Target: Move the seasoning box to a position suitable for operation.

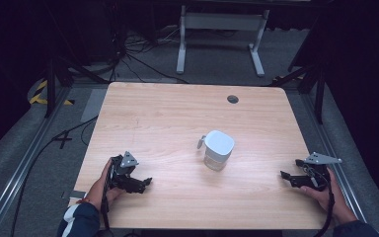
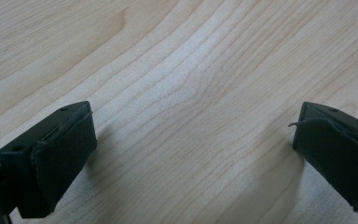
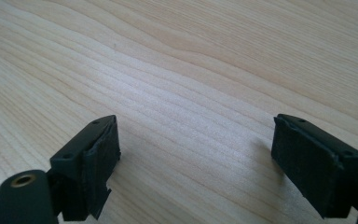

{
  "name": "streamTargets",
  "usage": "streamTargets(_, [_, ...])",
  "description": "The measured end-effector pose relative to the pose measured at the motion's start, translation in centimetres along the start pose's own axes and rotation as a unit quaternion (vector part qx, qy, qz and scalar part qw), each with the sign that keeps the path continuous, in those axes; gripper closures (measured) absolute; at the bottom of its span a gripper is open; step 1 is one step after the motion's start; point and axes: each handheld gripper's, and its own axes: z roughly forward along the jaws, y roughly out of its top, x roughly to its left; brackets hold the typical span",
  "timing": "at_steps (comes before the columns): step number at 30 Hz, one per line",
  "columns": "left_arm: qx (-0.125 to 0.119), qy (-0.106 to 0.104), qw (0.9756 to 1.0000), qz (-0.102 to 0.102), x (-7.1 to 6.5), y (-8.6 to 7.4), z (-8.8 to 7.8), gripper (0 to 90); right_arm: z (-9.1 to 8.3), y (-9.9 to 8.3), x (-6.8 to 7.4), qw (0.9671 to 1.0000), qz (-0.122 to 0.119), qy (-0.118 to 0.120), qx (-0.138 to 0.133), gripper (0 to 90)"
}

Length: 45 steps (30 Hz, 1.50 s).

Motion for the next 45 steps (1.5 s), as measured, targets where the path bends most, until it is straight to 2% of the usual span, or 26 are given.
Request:
streamTargets(8, [0.000,-0.003,1.0000,0.002,0.1,0.0,0.0,0.0,0.0,0.0,0.0,1.0000,-0.001,0.000,0.000,15.2])
streamTargets(10, [0.001,-0.012,0.9999,0.011,0.1,-0.2,-0.2,0.2,0.0,0.0,0.0,1.0000,0.000,-0.001,0.000,15.2])
streamTargets(15, [0.006,-0.016,0.9997,0.016,0.1,-0.1,-0.3,0.4,0.0,0.0,0.0,1.0000,-0.001,0.000,0.001,15.2])
streamTargets(17, [0.002,-0.021,0.9995,0.024,0.3,-0.2,-0.2,0.4,-0.1,0.0,0.0,1.0000,-0.003,0.001,0.002,15.3])
streamTargets(18, [0.009,-0.026,0.9991,0.031,0.4,0.0,-0.3,0.6,-0.2,0.1,-0.1,0.9999,-0.006,0.003,0.009,15.8])
streamTargets(19, [0.009,-0.026,0.9991,0.031,0.4,0.0,-0.3,1.4,-0.2,0.1,-0.1,0.9999,-0.007,0.005,0.010,16.1])
streamTargets(21, [0.007,-0.023,0.9994,0.026,0.3,0.2,-0.3,9.9,-0.3,0.1,-0.1,0.9999,-0.008,0.006,0.011,16.6])
streamTargets(22, [0.003,-0.027,0.9993,0.025,0.3,0.4,-0.4,9.9,-0.3,0.1,-0.1,0.9999,-0.010,0.007,0.012,17.3])
streamTargets(23, [0.004,-0.028,0.9991,0.031,0.4,0.6,-0.6,19.7,-0.3,0.1,-0.1,0.9998,-0.011,0.009,0.012,17.5])
streamTargets(24, [0.007,-0.017,0.9992,0.035,0.2,0.8,-0.6,24.6,-0.3,0.1,-0.1,0.9998,-0.012,0.010,0.012,17.5])
streamTargets(25, [0.007,-0.008,0.9990,0.044,0.2,0.9,-0.6,22.3,-0.3,0.1,-0.1,0.9998,-0.012,0.010,0.011,17.5])
streamTargets(26, [0.003,-0.009,0.9993,0.037,0.1,1.0,-0.5,21.0,-0.2,0.1,-0.1,0.9998,-0.013,0.010,0.011,17.5])
streamTargets(27, [0.002,-0.013,0.9991,0.039,0.1,1.2,-0.6,23.7,-0.2,0.1,-0.1,0.9998,-0.013,0.010,0.011,17.5])
streamTargets(29, [-0.011,-0.008,0.9990,0.041,0.0,1.8,-0.8,30.2,-0.2,0.1,-0.1,0.9998,-0.012,0.010,0.011,17.4])
streamTargets(32, [-0.030,-0.012,0.9986,0.041,0.0,2.8,-1.0,32.0,-0.2,0.1,-0.1,0.9998,-0.012,0.010,0.010,17.4])
streamTargets(39, [-0.061,-0.021,0.9962,0.058,-0.9,5.9,-0.7,31.8,-0.2,0.0,-0.1,0.9998,-0.013,0.010,0.008,17.3])
streamTargets(45, [-0.080,-0.043,0.9937,0.065,-1.9,8.2,-0.2,32.1,-0.2,0.0,-0.1,0.9998,-0.012,0.010,0.008,17.3])
